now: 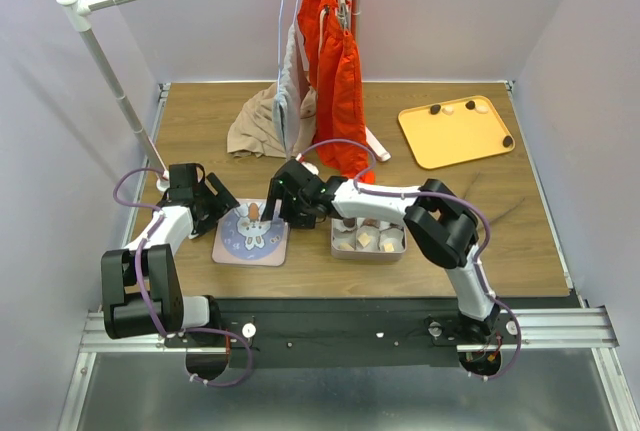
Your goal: Pack the chocolate
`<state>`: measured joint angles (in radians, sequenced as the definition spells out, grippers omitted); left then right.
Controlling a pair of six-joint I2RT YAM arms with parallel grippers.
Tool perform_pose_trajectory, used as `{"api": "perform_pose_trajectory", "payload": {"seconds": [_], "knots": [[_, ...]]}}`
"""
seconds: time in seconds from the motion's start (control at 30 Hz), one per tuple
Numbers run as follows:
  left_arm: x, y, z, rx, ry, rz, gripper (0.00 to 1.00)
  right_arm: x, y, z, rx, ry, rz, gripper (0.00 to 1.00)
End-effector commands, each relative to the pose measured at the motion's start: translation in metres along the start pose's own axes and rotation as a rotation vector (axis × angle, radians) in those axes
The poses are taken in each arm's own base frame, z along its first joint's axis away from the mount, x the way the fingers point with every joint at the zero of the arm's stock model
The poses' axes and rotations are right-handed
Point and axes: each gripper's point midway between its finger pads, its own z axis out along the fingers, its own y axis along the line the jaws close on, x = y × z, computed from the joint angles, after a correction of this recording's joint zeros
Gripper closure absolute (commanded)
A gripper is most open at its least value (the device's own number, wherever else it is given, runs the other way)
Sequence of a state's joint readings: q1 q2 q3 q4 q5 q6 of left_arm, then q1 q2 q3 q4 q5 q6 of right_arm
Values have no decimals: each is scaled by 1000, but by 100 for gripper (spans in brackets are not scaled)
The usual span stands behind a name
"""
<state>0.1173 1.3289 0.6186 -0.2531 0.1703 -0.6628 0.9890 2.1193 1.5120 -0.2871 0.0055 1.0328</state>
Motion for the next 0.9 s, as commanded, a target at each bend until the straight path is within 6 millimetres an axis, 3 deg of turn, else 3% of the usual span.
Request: {"api": "perform_pose_trajectory", "payload": {"seconds": [0.0,0.27,0.3,0.53,0.87], "knots": [[15,6,3,-6,46,-6,12,39,-22,27,34,129,80,7],[17,4,4,6,55,1,12,19,17,-4,-160,43,104,10],[17,4,4,7,54,2,12,12,30,-9,-226,14,103,11],[18,5,5,7,59,1,13,11,48,-26,-368,-5,126,18],[13,4,2,7,33,-1,14,7,80,-48,-558,-17,79,17]]}}
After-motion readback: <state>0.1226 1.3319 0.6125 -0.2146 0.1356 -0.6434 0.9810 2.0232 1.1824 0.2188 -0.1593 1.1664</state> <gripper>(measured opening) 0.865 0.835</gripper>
